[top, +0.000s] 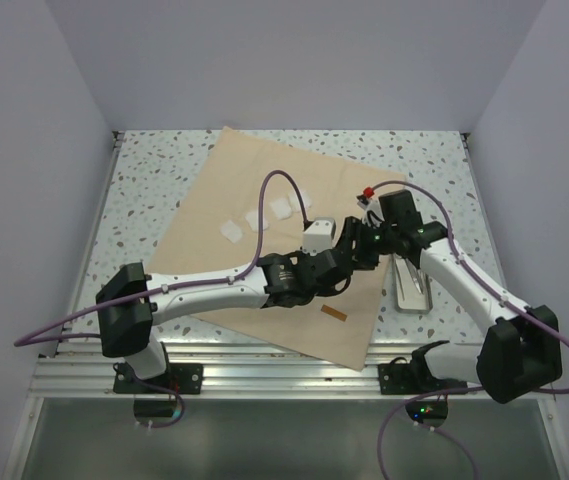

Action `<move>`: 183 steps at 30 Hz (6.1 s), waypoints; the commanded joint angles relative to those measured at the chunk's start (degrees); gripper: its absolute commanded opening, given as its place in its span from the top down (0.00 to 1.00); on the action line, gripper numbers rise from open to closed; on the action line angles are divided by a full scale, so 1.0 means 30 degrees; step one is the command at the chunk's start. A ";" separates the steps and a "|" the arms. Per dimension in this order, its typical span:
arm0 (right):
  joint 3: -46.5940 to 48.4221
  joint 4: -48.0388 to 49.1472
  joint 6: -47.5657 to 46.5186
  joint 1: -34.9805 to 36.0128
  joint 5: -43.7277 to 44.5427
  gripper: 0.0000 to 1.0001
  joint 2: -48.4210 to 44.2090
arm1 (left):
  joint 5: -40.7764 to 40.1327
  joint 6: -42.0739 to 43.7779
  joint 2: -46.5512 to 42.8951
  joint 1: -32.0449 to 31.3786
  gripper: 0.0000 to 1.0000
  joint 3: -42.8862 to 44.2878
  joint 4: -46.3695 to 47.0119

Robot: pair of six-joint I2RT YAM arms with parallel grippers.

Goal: Prepare the surgical pack

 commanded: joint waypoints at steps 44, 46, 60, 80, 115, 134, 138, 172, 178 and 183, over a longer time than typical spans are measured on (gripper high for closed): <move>0.7801 -1.0008 -0.8127 -0.4835 1.3983 1.00 0.7035 | 0.6799 0.4647 -0.5592 0.5474 0.42 -0.8122 0.7899; 0.8357 -1.0007 -0.8420 -0.5540 1.2894 1.00 0.7826 | 0.7185 0.4707 -0.5650 0.5826 0.42 -0.8359 0.8137; 1.1083 -1.0799 -0.9417 -0.6625 1.0663 1.00 1.2984 | 0.8652 0.4648 -0.5504 0.6296 0.43 -0.9151 0.9251; 1.1201 -1.0944 -0.9183 -0.6655 1.0428 0.88 1.4539 | 0.9208 0.4561 -0.5592 0.6501 0.44 -0.9561 0.9866; 0.8271 -0.7899 -0.6047 -0.2495 1.0634 0.46 0.1619 | 0.4639 -0.9528 0.5889 0.1552 0.37 0.2681 -0.5891; 0.8271 -0.7517 -0.6547 -0.2349 0.7704 0.45 0.0301 | 0.4551 -1.3427 1.0138 0.1169 0.37 0.9038 -1.1459; 0.8329 -0.7517 -0.6576 -0.2348 0.7762 0.44 0.0038 | 0.4812 -1.3137 1.1047 0.1198 0.37 1.0095 -1.2018; 0.7159 -0.7224 -0.6605 -0.1646 0.7676 0.42 -0.0403 | 0.2999 -1.1701 0.8796 0.1169 0.71 0.7374 -1.1141; 0.6457 -0.6727 -0.6108 -0.1616 0.6419 0.42 -0.0168 | 0.0979 -1.0880 0.6013 0.1169 0.72 0.4856 -0.9471; 0.5169 -0.5530 -0.5318 -0.1499 0.4019 0.42 -0.0051 | -0.1014 -0.9771 0.4489 0.1198 0.72 0.4296 -0.9354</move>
